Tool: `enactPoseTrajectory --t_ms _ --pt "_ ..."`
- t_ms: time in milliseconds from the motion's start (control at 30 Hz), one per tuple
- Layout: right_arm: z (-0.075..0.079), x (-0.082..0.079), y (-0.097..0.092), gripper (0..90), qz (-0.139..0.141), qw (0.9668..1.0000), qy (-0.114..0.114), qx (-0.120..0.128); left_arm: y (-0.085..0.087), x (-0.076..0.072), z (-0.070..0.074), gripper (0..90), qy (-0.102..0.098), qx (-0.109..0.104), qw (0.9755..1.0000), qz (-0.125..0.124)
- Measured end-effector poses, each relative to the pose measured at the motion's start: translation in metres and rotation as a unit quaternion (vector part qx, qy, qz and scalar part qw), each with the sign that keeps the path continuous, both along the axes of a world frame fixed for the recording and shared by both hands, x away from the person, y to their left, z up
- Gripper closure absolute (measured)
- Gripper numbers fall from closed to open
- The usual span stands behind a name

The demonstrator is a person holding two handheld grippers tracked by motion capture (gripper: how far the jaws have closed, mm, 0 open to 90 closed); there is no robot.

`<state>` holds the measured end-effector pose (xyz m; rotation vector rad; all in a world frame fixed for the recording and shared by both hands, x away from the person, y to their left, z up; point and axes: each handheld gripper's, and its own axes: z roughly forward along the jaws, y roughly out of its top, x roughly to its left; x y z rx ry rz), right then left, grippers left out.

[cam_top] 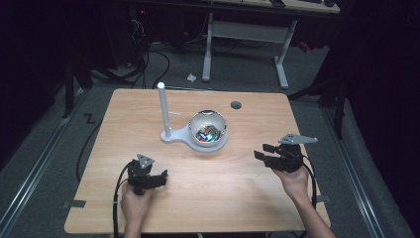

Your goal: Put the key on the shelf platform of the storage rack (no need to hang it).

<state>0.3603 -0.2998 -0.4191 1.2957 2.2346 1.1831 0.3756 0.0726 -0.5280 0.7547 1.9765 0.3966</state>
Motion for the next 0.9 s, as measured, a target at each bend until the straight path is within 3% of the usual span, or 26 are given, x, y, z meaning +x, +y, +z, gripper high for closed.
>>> enactPoseTrajectory --t_ms 600,900 --pt "-0.029 -0.003 0.004 49.3 -0.009 0.9999 0.014 -0.004 0.000 0.000 0.000 15.1 0.000 0.000 1.0000 0.000" --pt "-0.050 -0.003 0.009 48.7 -0.008 0.9996 0.021 -0.019 0.000 0.000 0.000 15.1 0.000 0.000 1.0000 0.000"
